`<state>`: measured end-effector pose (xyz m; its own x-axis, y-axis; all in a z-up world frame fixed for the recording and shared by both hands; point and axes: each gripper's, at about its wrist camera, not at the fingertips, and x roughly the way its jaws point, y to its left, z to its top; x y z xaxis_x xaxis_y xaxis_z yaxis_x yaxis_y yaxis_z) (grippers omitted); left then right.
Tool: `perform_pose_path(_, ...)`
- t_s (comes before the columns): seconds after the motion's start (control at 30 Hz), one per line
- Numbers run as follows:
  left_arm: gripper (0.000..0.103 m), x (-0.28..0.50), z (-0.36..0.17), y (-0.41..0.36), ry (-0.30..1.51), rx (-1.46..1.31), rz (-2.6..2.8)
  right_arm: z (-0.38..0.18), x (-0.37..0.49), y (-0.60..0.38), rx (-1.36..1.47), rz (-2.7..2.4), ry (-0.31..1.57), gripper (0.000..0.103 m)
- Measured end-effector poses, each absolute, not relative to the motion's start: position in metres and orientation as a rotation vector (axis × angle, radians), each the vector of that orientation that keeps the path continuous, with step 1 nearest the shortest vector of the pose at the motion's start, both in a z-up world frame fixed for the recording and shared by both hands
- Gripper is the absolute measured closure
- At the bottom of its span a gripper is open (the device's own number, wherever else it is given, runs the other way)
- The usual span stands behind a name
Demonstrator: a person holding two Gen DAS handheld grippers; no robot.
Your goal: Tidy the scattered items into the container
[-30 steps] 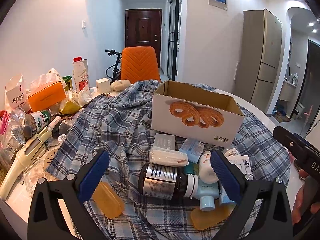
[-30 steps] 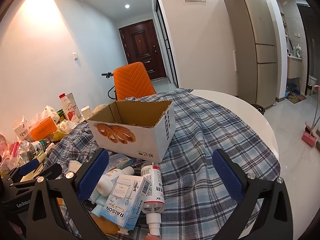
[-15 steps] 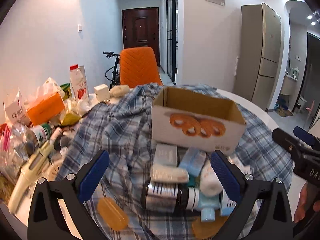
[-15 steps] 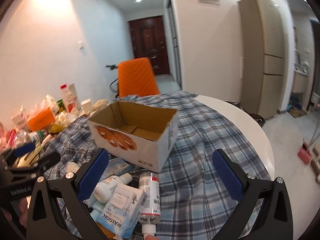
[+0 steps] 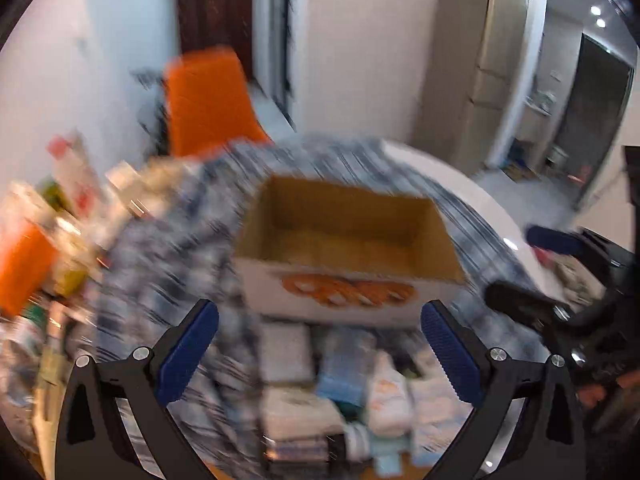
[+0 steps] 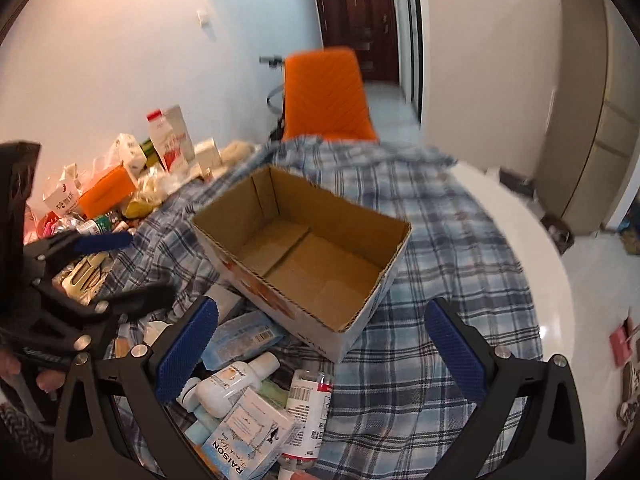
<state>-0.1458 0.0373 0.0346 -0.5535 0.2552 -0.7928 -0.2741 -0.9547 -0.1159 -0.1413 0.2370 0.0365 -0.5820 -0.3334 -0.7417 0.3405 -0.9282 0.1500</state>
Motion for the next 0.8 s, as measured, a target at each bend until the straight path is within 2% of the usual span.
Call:
perform_pose_path(0.1,0.0,-0.165,0.027,0.039,0.028,-1.435,2.4,0.025,-0.166,0.24,1.313,-2.45,0.032,0.0)
perform_pose_path(0.23,0.0,-0.184,0.028,0.046,0.238,-1.48,2.54,0.015,-0.188,0.244,1.45,-2.393,0.084,0.0)
perform_pose_path(0.4,0.0,-0.205,0.027,0.061,0.383,-1.547,2.476,0.014,-0.208,0.251,1.524,-2.31,0.056,0.0)
perform_pose_path(0.6,0.0,-0.223,0.04,0.081,0.454,-1.553,2.436,0.019,-0.232,0.252,1.582,-2.216,-0.007,0.0)
perform_pose_path(0.8,0.001,-0.243,0.048,0.094,0.494,-1.548,2.421,0.025,-0.243,0.245,1.589,-2.231,0.105,0.0)
